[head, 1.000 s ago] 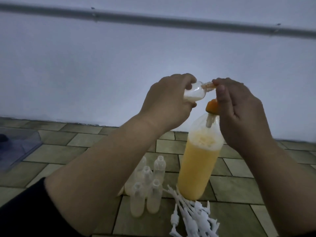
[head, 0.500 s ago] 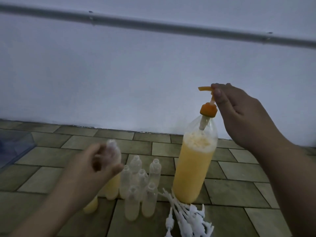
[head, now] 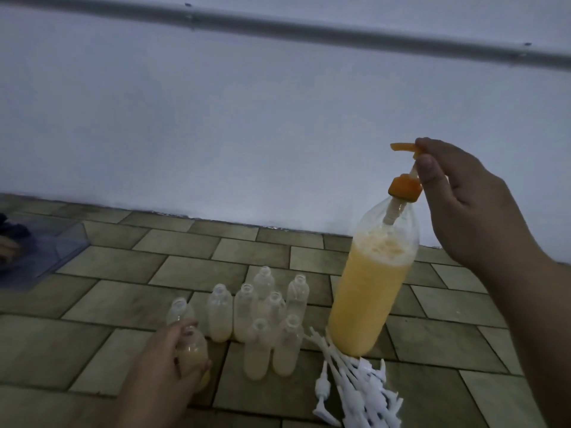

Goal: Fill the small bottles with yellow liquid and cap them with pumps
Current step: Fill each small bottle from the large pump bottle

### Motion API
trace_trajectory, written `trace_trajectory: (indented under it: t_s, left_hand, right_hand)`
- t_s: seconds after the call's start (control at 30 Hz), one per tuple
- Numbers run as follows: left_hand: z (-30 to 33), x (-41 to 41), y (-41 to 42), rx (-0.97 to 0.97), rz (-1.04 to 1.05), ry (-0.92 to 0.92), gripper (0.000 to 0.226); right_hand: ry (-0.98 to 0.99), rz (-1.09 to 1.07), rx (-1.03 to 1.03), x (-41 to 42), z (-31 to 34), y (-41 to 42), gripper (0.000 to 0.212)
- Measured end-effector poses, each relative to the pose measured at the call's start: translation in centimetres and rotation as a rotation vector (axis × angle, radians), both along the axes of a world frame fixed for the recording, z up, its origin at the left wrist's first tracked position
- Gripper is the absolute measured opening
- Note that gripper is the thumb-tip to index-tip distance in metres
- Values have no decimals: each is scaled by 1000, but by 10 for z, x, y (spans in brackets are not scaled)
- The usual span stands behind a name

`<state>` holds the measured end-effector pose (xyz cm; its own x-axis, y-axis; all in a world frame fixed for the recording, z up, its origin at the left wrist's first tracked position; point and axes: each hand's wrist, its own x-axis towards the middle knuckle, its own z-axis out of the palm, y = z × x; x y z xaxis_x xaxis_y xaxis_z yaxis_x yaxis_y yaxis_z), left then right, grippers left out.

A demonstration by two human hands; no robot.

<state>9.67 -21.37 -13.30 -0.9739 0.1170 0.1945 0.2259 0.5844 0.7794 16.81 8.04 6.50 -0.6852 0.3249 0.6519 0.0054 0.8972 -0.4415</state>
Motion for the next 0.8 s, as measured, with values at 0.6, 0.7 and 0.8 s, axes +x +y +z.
trace_trajectory:
  t_s: [0.6, 0.7, 0.8]
  left_hand:
    - [-27, 26, 63, 110, -211, 21, 93]
    - [-31, 20, 67, 150, -192, -64, 81]
    - [-35, 14, 69, 180, -173, -109, 66]
  right_hand:
    - [12, 45, 103, -9, -4, 14, 57]
    - [41, 42, 92, -13, -3, 19, 56]
    - [53, 35, 116, -18, -2, 20, 58]
